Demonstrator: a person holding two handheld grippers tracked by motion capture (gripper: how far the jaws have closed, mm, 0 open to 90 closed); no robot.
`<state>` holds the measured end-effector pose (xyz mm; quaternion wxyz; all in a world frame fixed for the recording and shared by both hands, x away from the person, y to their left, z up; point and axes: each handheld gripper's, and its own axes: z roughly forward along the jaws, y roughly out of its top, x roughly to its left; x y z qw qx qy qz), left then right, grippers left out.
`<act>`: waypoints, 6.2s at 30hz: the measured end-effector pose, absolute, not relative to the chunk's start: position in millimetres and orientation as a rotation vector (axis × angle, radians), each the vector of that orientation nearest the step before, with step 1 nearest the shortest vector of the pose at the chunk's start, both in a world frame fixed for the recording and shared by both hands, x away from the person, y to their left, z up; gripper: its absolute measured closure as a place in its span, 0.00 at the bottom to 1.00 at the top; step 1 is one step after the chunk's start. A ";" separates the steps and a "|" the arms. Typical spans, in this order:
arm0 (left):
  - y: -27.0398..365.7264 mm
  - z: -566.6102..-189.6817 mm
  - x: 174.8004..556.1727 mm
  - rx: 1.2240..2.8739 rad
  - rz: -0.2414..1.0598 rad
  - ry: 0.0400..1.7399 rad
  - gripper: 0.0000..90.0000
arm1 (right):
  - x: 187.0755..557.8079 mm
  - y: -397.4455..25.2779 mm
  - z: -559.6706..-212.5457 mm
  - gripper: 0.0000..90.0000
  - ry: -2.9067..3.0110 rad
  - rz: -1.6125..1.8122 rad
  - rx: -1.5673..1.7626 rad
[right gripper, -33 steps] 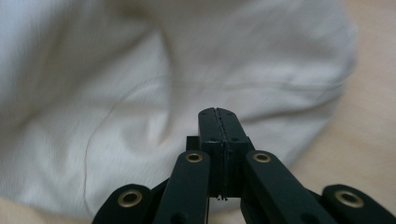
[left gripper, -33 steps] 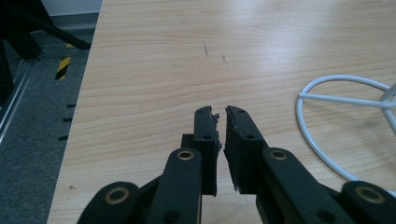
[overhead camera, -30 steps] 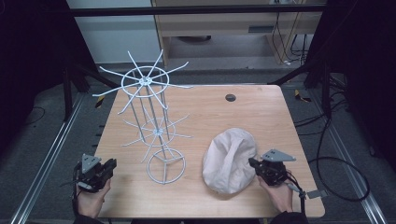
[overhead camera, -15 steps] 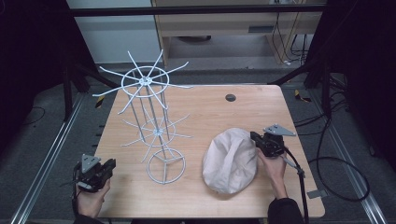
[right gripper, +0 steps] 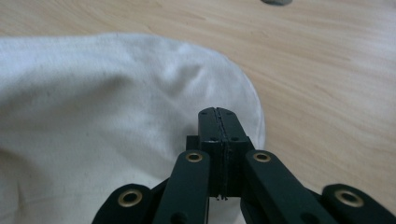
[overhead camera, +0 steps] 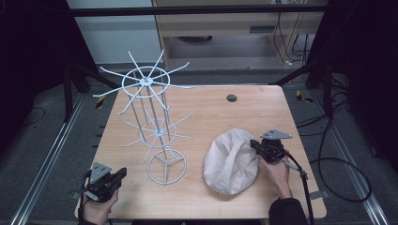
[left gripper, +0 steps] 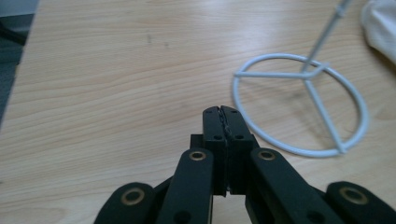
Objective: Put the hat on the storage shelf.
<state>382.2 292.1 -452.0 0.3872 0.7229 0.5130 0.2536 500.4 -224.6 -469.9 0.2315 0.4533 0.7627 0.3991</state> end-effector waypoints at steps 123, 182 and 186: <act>44.6 -485.7 469.8 1.990 0.533 1.124 1.00 | 441.1 -268.2 -479.0 1.00 2.043 1.025 1.381; 96.8 -438.0 401.9 2.096 0.458 0.898 0.83 | 407.4 -258.2 -433.7 0.80 2.050 1.103 1.277; 128.7 -433.5 384.9 2.099 0.490 0.876 0.76 | 408.6 -250.0 -424.7 0.69 2.067 1.085 1.282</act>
